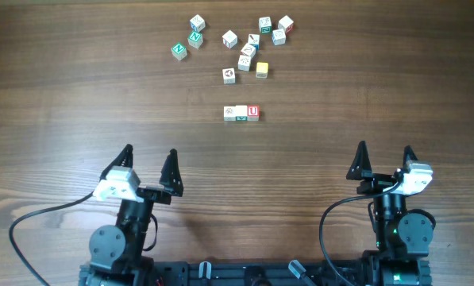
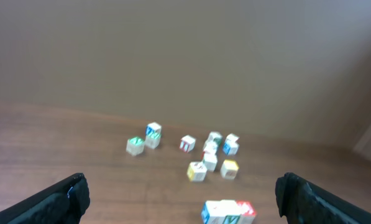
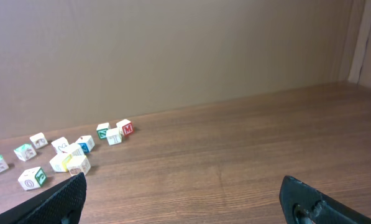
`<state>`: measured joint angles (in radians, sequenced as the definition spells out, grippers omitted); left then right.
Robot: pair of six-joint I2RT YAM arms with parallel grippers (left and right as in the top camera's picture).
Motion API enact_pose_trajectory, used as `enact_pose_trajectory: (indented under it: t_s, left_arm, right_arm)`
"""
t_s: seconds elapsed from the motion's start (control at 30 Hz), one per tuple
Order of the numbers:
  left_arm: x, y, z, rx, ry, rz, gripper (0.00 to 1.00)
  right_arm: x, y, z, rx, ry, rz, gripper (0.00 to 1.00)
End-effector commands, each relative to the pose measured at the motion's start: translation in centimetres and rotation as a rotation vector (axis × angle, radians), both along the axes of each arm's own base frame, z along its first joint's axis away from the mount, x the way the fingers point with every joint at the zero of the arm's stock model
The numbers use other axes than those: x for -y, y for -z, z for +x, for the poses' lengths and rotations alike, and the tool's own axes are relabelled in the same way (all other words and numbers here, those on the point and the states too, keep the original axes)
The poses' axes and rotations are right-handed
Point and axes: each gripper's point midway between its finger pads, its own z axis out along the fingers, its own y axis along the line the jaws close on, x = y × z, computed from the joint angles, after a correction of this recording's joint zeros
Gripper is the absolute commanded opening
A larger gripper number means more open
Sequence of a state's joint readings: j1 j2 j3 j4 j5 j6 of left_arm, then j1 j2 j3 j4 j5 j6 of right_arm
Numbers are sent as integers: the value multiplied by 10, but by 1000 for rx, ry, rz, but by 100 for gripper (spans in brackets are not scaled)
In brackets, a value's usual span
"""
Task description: Form a horizontal line
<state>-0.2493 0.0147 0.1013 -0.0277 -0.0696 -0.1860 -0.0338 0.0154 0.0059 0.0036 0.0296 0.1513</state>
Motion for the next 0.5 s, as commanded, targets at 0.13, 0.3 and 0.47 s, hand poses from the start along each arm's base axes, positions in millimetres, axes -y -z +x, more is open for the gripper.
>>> enact_pose_trajectory:
  t_s: [0.13,0.3,0.47]
  left_arm:
    - [-10,52,8,-105,-65,90,100]
    - [-18,46,9,-79,-111,99,100]
    - [-17,52,8,-103,-109,106,100]
  right_arm:
    - [-1,-3,-1,12,-9,-18,100]
    - [-1,-3,-1,12,-9,-18,100]
    - [-1,-3,-1,12,-9,-18,100]
